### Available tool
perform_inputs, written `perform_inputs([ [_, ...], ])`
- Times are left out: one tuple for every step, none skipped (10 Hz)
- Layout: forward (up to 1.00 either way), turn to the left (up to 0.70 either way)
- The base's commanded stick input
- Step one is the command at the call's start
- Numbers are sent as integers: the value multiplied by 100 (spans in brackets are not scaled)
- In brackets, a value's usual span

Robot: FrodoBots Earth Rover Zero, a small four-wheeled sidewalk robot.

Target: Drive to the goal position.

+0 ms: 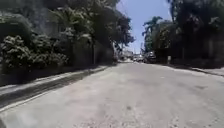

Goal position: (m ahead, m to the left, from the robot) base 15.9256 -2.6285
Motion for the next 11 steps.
perform_inputs([
  [100, 3],
  [100, 3],
  [100, 3],
  [100, 3],
  [100, 3],
  [100, 3],
  [100, 3],
  [100, 3],
  [100, 3],
  [100, 3],
  [100, 3],
])
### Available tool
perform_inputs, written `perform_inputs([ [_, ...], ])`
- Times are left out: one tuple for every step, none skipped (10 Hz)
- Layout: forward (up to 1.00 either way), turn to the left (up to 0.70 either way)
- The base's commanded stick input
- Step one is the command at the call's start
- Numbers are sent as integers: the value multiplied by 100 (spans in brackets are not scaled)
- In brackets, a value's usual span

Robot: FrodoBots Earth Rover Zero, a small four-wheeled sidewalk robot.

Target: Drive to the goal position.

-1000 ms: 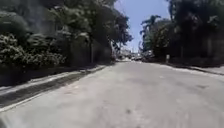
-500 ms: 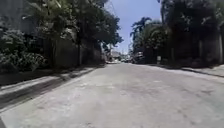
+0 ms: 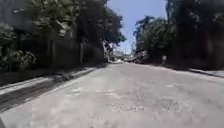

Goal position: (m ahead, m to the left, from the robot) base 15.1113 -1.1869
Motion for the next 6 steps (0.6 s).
perform_inputs([
  [100, 3],
  [100, -28],
  [100, -37],
  [100, -37],
  [100, -37],
  [100, -6],
])
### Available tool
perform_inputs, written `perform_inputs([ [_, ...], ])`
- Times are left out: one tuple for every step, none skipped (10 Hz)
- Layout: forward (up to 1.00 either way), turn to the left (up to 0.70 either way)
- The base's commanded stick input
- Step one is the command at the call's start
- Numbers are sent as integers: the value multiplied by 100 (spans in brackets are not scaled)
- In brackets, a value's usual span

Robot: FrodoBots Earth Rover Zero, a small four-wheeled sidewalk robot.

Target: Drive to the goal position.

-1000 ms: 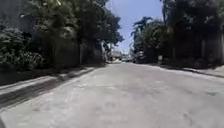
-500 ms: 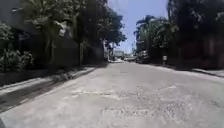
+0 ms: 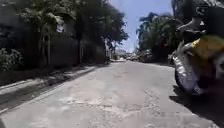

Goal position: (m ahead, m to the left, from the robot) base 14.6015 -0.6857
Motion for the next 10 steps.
perform_inputs([
  [100, 3],
  [100, 3],
  [100, 3],
  [100, 3],
  [100, 3],
  [100, 3],
  [100, 3],
  [100, 3],
  [100, 3],
  [100, 3],
])
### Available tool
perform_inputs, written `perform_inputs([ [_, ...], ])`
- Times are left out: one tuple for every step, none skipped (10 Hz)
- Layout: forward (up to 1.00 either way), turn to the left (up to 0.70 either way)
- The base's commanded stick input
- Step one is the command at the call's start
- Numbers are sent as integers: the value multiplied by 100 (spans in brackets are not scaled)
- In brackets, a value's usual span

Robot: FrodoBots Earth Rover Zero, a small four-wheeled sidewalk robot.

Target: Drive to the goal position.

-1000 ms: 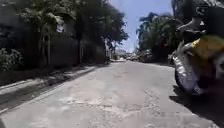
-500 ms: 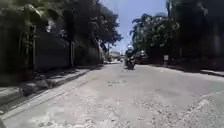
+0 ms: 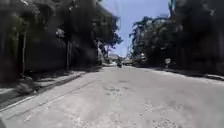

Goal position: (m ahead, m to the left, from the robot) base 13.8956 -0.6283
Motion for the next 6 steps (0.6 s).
perform_inputs([
  [100, 3],
  [100, 3],
  [100, 3],
  [100, 3],
  [100, 3],
  [100, 3],
])
